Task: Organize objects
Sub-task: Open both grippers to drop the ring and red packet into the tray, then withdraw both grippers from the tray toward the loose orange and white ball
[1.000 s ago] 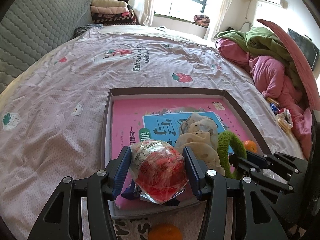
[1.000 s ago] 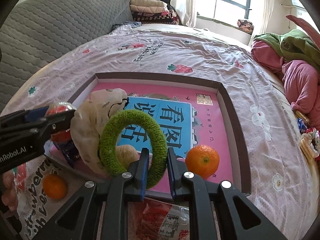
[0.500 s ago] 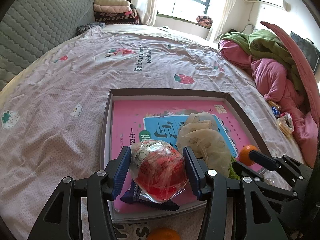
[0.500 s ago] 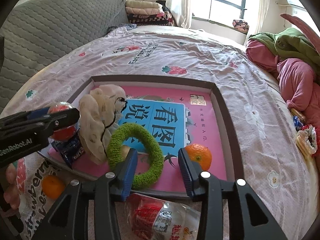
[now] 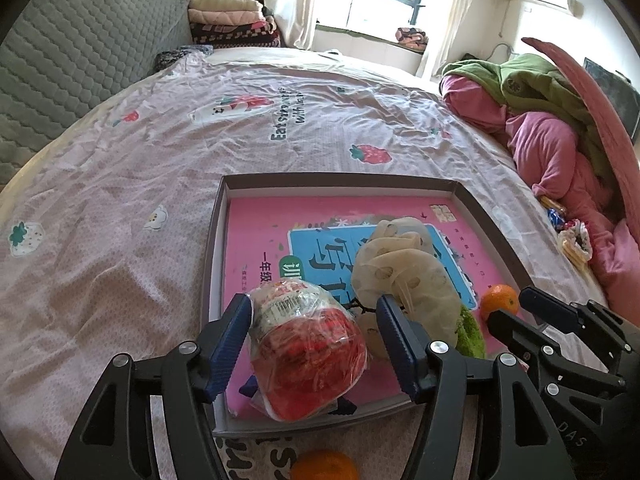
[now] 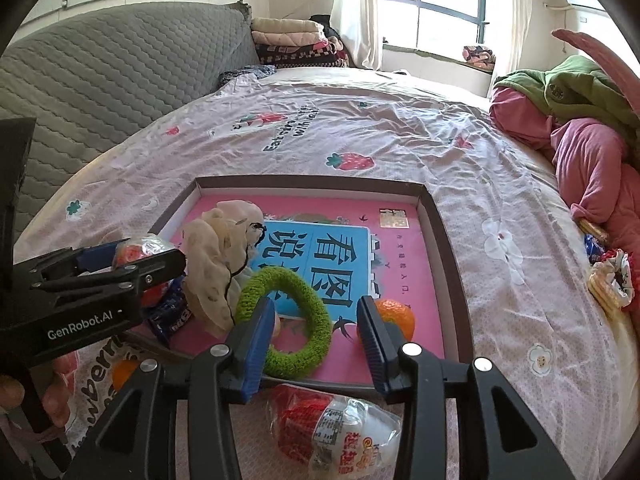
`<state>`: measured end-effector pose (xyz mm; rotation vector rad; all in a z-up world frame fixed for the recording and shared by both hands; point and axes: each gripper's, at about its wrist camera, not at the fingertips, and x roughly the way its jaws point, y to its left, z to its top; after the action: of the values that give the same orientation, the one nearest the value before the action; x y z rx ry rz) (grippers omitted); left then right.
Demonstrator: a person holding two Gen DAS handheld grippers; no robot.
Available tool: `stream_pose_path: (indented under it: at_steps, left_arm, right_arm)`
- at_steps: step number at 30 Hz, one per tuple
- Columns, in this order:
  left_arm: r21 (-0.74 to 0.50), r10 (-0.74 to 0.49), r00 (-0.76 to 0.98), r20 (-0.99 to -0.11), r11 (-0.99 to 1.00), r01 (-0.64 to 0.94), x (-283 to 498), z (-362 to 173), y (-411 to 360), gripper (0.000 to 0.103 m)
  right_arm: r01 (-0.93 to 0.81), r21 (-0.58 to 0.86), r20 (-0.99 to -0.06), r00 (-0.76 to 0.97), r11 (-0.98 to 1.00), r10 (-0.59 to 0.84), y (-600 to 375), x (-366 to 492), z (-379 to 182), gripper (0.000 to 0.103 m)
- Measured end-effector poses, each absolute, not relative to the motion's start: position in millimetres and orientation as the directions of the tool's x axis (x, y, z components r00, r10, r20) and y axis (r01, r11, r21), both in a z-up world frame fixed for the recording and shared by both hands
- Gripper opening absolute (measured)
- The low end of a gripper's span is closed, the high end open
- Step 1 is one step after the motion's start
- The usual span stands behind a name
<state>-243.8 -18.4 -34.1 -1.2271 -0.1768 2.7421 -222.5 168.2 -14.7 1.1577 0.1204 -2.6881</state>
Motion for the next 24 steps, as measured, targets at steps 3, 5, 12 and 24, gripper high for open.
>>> stream_pose_path:
  at_steps: [3,5,12,24]
  left_arm:
    - [-0.161,0.169,-0.663,-0.729,-0.984,-0.073,-242,-31,-19,0.067]
    - [-0.165,0.172,-0.668,-0.724,-0.983,-0.074,-240,-28,-20,0.067]
    - [-0.161,0.169,-0.685,-0.708,-0.984,-0.077,-233,-16,-19,0.071]
    - [-0.156,0.173,-0.712,-0.681,-0.984,-0.090,-225,4,-15,0.071]
  right_arm:
    - [0.228,0.009,-0.726,-0.668,-0.974,-0.163,168,-221,-14,0.043]
    - [0.228,0.009,-0.724,-0.671,-0.974,-0.164,168,-219,-13,0.043]
    - [0.228,0.012,-0.714,-0.680,-0.974,-0.168,170,-214,-4,0.043]
    - [0.228,0.013,-0.697,-0.695,-0.974,-0.173,175,-204,9,0.043]
